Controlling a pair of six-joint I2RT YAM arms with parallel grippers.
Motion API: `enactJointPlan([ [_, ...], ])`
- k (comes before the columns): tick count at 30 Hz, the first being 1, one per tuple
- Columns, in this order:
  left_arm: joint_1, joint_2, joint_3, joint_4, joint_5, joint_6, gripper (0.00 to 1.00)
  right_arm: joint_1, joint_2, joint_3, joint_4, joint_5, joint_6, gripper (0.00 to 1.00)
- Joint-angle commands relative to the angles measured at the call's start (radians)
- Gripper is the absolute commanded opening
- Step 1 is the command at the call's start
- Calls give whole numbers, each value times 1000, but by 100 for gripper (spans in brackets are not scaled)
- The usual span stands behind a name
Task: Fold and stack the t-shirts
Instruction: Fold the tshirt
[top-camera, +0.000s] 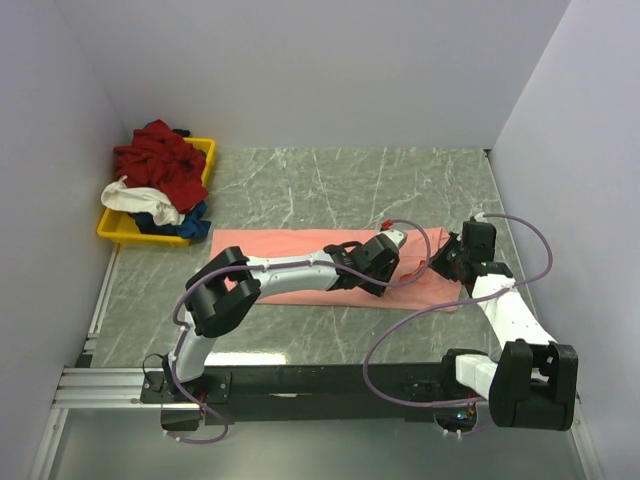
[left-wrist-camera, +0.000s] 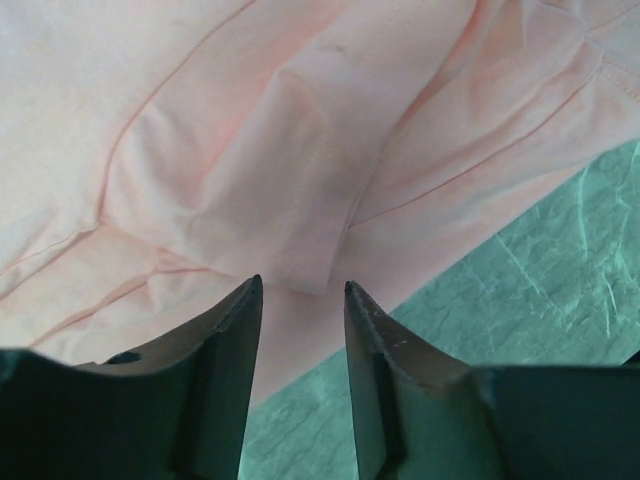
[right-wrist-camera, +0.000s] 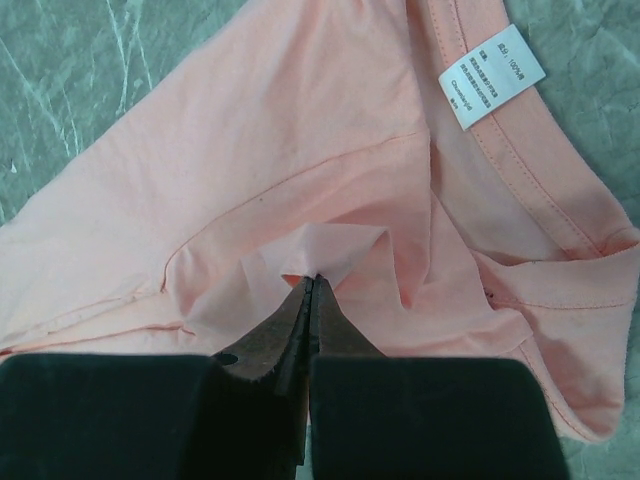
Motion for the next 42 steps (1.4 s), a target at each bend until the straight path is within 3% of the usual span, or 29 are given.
enactJointPlan([
  [1,-16,37,58,23,18,19,45,-4,14,-1,12,4,-13,0],
  [10,-26,100,102,-4,-45,10,47,-4,26,-1,18,6,-13,0],
  [16,-26,88,87,-18,-117,-5,32,-4,19,-1,13,6,-13,0],
  [21,-27,62,78,-30,-147,-15,11,-4,10,2,4,4,-13,0],
  [25,-27,28,61,-41,-175,-19,1,-4,-13,3,-16,0,-13,0],
  [31,-13,-59,32,-65,-223,-24,1,-4,-84,0,-76,-37,-5,0],
  [42,4,-130,-55,-62,-177,-33,1,-3,-282,-90,-195,-132,33,0],
])
